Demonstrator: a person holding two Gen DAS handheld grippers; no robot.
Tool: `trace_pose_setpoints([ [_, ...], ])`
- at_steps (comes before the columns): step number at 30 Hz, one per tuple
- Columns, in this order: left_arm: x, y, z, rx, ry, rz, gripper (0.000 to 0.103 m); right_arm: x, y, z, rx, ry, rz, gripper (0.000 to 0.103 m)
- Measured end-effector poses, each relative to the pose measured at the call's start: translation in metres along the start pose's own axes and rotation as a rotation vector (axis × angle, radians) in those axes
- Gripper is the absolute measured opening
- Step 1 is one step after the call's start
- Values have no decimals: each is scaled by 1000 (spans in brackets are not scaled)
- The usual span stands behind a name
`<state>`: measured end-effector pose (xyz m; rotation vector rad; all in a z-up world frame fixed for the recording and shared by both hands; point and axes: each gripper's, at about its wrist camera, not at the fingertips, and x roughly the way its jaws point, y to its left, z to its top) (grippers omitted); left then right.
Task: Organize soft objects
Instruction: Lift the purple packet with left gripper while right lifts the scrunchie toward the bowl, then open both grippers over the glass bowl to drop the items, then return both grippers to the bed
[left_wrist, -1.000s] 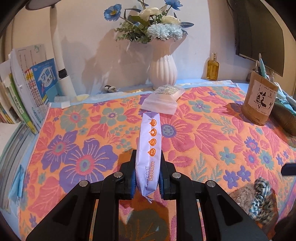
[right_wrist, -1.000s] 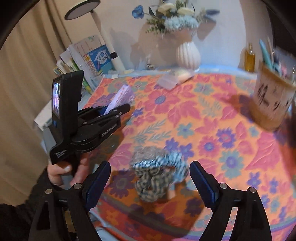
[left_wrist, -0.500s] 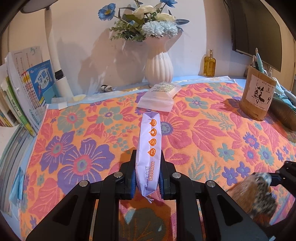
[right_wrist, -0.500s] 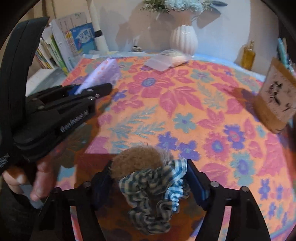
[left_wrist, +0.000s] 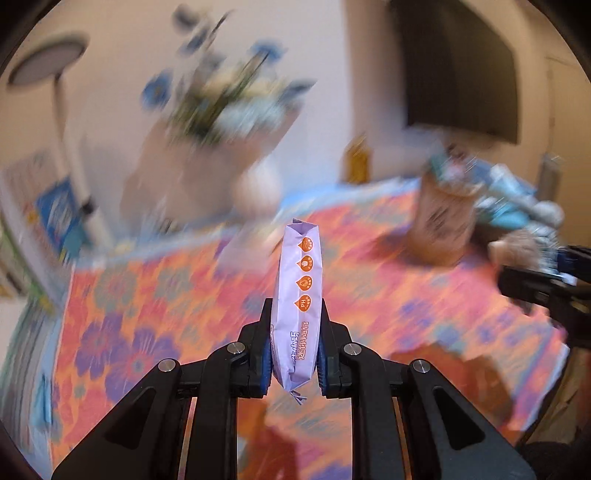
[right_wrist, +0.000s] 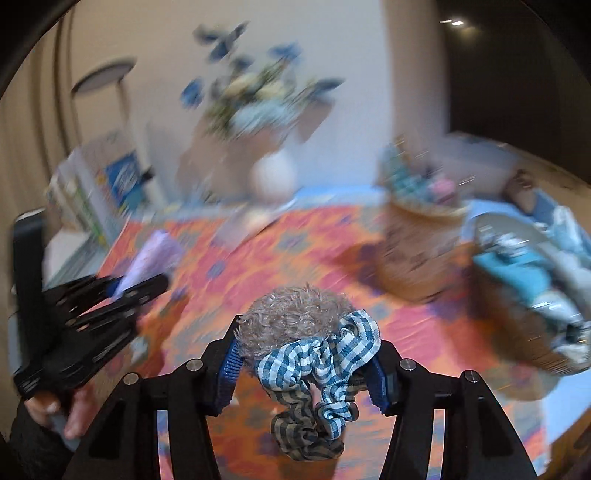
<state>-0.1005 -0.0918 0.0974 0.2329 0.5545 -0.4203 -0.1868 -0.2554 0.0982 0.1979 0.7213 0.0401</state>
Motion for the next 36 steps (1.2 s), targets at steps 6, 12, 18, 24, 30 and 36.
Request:
trace_pose_setpoints([
  [6,-23,-86,82,158,-121,-151,15,-44,-103,44,251,-92,-72,56],
  [12,1,-179,143,243,-126,-343,15,-63,-218,77,473,-157,-241,57],
  [18,70,-237,154,229,-11,-427,15,-27,-284,96,579,-94,-282,59],
  [24,106,-266,152,267,45,-425,45,0,-303,113,535,-51,-301,70],
  [30,87,-245,147,252,70,-467,59,-26,-291,101,508,-95,-349,70],
  [36,11,-173,140,174,-94,-405,71,-71,-222,98,352,-163,-327,71],
])
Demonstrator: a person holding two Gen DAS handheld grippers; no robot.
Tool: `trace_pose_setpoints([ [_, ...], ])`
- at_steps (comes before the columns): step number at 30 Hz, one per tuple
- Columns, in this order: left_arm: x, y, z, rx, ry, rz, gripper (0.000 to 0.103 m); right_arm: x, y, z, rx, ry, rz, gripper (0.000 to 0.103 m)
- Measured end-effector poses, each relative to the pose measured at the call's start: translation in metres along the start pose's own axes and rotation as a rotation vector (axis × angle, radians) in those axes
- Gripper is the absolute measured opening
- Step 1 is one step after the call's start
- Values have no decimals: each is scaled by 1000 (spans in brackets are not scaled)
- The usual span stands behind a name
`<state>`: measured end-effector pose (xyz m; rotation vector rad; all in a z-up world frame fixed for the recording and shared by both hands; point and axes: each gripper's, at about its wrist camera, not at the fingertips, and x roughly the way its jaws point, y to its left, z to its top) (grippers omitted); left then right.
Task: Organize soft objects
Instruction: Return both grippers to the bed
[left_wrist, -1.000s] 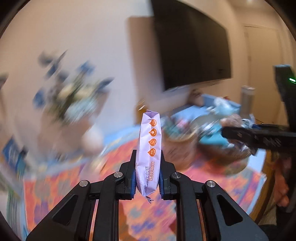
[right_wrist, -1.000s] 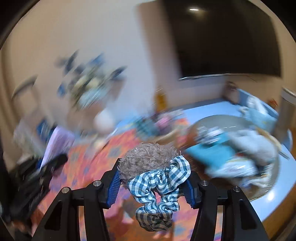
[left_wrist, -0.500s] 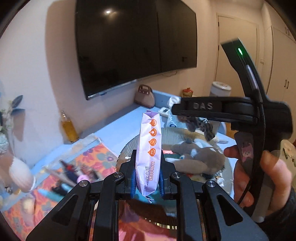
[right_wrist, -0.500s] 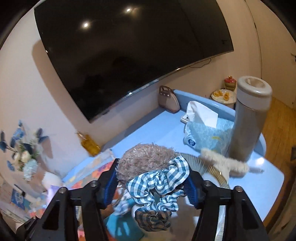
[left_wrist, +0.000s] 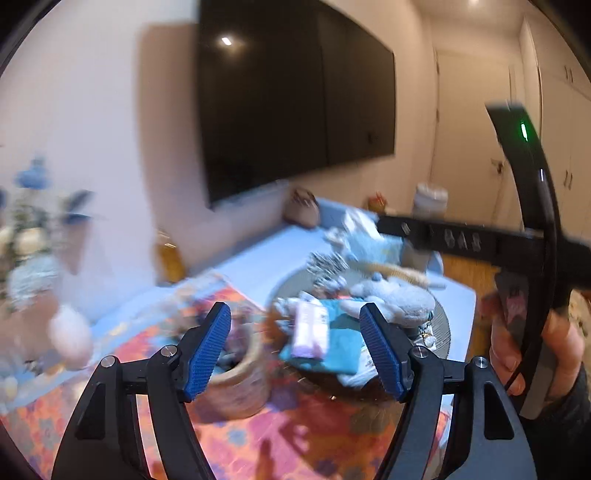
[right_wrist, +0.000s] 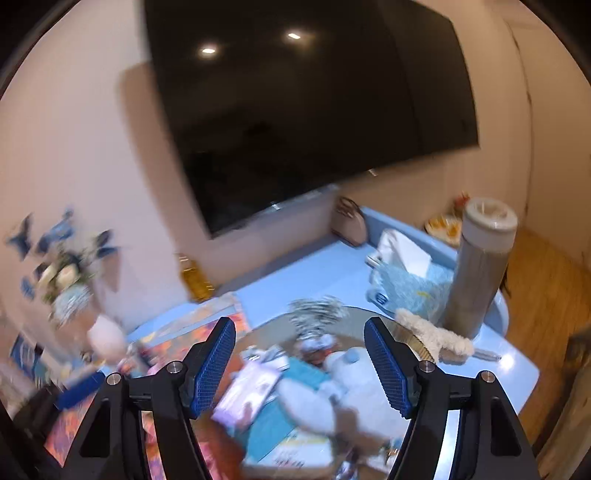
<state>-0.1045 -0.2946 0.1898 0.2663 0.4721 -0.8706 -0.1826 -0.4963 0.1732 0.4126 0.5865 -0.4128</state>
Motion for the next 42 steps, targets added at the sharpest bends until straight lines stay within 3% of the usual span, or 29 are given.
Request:
trace_pose_setpoints([
  [1,-22,12,-2,-6,-37,46,71,-11,11,-3,-29,-17,17,71],
  [4,-79,41,-11,-33,-118,184,87,-42,43,-12,-88,-56,87,76],
  [6,-116,66,-21,-75,-162,280,89,-63,70,-21,-126,-86,177,95],
  [9,-167,102,-45,-133,-187,429,89,-83,110,-40,-161,-99,313,103],
  [12,-195,146,-83,-233,-148,584,99,-80,154,-70,-209,-43,440,103],
  [13,-198,155,-93,-257,-132,606,99,-73,172,-83,-234,-4,462,103],
  [15,-195,184,-123,-314,-74,649,99,-56,200,-106,-275,70,473,103],
  [19,-166,215,-172,-317,44,751,99,-3,251,-160,-358,209,473,103],
  [21,-142,226,-198,-315,128,770,99,28,268,-185,-394,261,426,103],
  [25,-111,233,-231,-320,203,753,99,68,280,-219,-438,305,346,103],
  [29,-96,240,-254,-399,253,702,99,81,275,-234,-479,312,278,103],
  [32,-93,245,-256,-420,273,720,99,89,271,-237,-467,355,278,103],
  [35,-83,239,-256,-381,328,746,99,97,274,-240,-479,394,273,103],
  [36,-76,235,-256,-351,359,761,99,102,276,-242,-486,430,262,103],
  [39,-55,221,-256,-236,437,803,99,104,281,-244,-513,430,231,103],
  [42,-51,208,-253,-161,432,846,99,104,280,-244,-504,431,239,103],
])
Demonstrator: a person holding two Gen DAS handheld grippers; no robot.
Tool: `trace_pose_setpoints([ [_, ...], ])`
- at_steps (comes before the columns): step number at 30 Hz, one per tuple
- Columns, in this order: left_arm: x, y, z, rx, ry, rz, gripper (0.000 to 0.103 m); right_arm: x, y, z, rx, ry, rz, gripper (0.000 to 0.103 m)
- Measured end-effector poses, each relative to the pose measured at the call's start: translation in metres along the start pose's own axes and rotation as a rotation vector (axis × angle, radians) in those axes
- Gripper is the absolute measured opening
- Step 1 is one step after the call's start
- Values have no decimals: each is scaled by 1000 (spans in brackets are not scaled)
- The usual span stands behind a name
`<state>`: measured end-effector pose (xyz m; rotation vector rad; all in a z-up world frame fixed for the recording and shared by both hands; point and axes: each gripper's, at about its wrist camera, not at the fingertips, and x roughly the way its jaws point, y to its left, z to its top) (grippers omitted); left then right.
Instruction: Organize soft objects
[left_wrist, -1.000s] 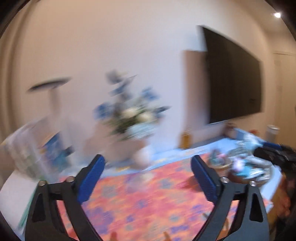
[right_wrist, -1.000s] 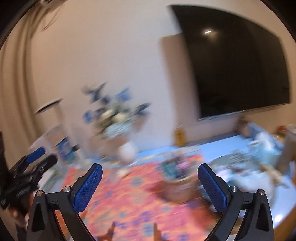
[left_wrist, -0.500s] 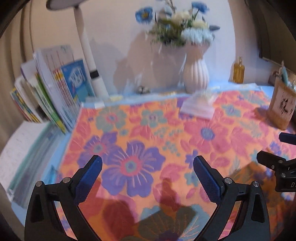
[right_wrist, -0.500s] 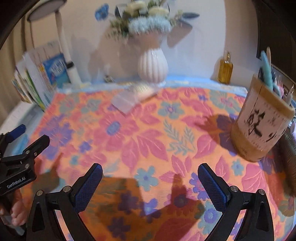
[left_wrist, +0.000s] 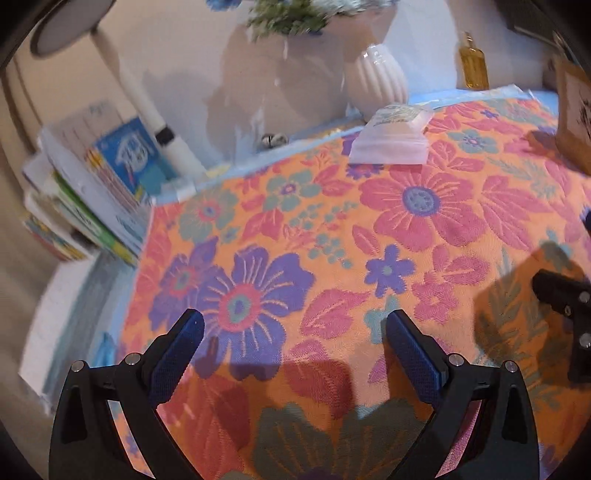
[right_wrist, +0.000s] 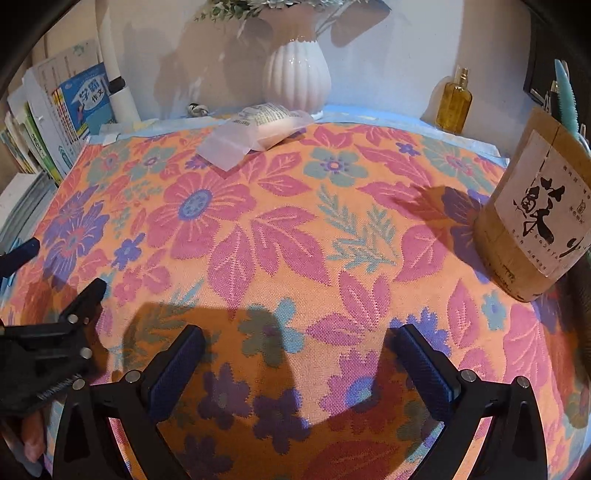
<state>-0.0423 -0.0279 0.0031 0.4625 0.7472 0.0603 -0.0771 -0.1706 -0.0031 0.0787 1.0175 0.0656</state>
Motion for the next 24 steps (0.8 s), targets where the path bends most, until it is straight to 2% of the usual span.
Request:
trace_pose_setpoints([
  [8,4,9,0,-35,17,-51,99,-1,1,0,-3,0,-4,103],
  [24,3,7,0,-40,19,-54,99,-1,0,-1,-6,0,-2,103],
])
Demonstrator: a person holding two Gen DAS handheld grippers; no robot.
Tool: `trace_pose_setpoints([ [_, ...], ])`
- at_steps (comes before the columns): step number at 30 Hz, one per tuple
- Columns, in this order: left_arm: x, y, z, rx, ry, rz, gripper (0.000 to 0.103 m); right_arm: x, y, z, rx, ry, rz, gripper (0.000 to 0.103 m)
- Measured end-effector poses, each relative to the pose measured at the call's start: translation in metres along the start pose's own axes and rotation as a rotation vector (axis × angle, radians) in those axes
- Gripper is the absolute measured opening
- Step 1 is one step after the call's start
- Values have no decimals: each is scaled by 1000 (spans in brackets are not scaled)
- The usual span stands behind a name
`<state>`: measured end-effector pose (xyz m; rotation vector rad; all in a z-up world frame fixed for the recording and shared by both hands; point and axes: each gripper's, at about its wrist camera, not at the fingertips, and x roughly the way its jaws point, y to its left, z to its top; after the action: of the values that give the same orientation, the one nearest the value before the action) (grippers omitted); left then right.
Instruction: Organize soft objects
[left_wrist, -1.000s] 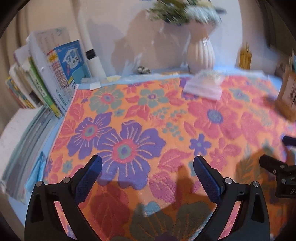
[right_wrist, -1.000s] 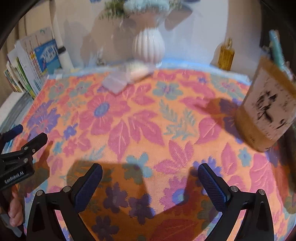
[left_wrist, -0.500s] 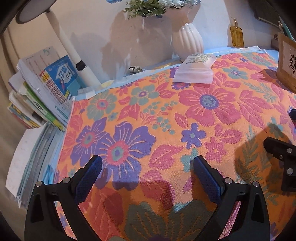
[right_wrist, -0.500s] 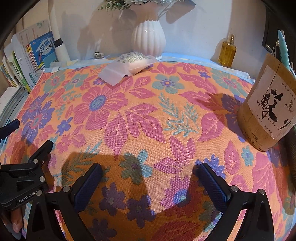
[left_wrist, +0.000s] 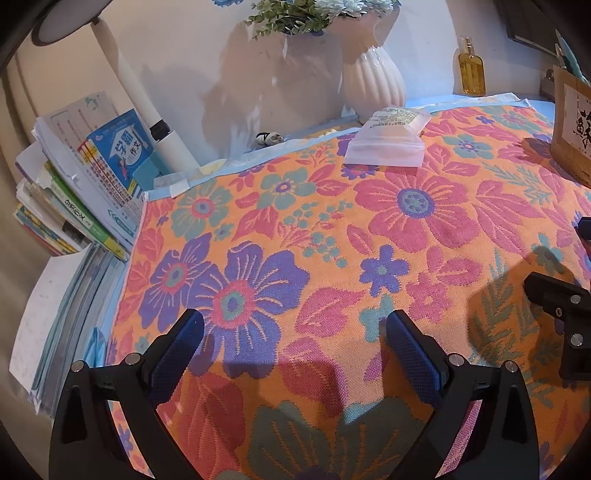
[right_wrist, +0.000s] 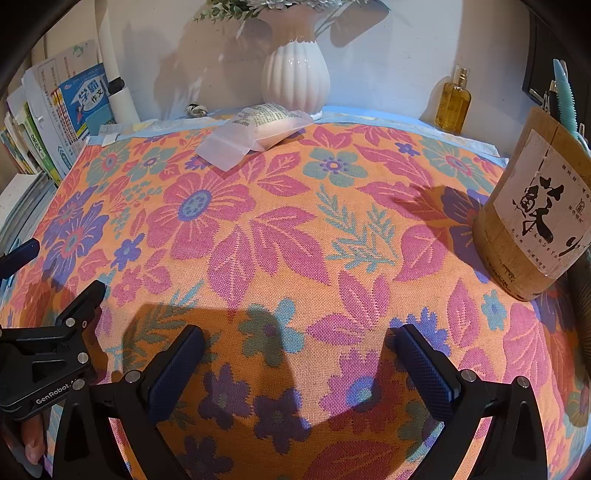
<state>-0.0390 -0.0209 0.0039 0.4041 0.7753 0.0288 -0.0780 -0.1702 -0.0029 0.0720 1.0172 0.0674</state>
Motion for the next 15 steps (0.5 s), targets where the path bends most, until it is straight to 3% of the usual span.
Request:
trace_pose_setpoints([
  [15,0,4,0,-29,7,-8,100,0,0,0,1,4,-1,103],
])
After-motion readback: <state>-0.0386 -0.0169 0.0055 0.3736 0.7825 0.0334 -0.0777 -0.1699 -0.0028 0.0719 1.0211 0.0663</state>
